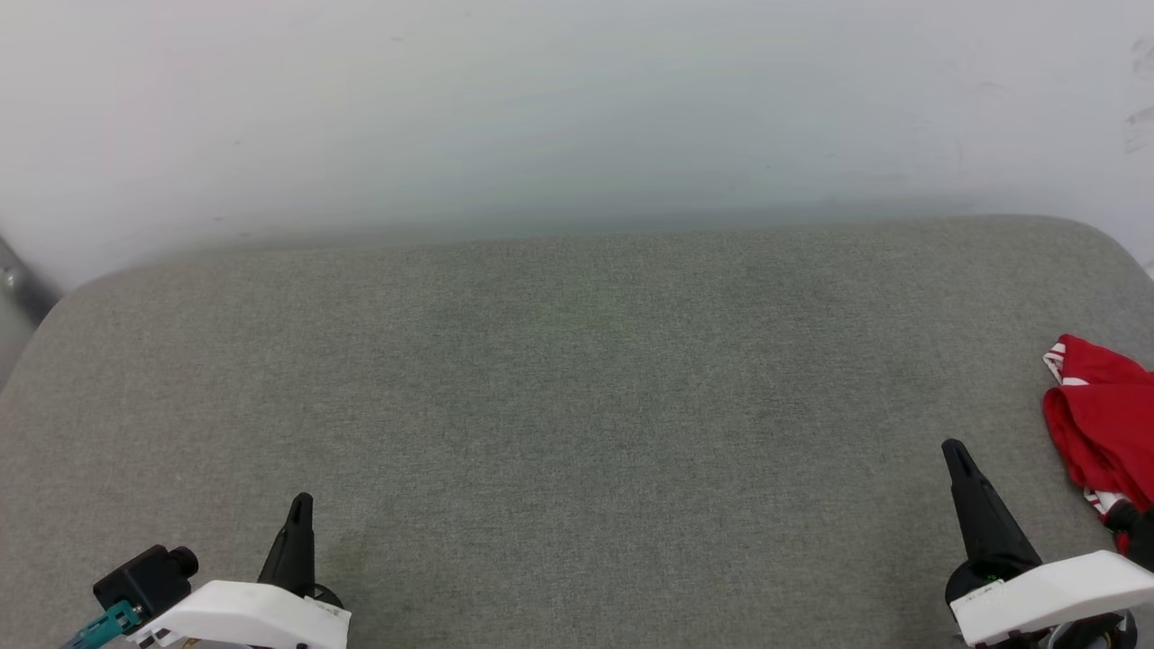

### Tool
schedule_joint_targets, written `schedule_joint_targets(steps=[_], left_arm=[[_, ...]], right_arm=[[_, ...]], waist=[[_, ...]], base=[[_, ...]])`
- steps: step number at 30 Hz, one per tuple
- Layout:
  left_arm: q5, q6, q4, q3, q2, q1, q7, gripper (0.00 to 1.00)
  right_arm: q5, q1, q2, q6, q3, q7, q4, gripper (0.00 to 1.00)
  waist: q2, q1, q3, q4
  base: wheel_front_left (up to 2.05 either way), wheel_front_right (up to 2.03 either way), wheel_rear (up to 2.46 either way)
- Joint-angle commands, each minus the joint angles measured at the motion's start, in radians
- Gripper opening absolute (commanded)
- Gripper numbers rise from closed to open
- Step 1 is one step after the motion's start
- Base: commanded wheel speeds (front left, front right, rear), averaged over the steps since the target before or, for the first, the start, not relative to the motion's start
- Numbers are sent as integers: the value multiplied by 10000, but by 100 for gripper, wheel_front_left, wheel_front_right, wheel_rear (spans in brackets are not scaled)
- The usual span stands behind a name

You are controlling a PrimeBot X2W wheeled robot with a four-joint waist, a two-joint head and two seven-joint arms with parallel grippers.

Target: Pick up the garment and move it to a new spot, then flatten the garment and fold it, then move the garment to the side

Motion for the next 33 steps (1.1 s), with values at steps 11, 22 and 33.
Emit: schedule_joint_targets(steps=[11,22,33], left_arm=[[-1477,-316,92,377,-198,-466,351,0],[-2587,-544,234,613,-404,-661,626,0],[-3496,-721,360,817,-560,-813,853,0]], right_arm=[[1823,-539,9,-1,-79,83,367,0],[3174,-758,41,-2,-138,150,730,0],[4273,-935,70,-3,-194,209,1031,0]], waist=[[0,-1,29,45],[0,-1,56,88],[0,-1,80,126]], base=[[0,0,0],[0,0,0],[0,0,0]])
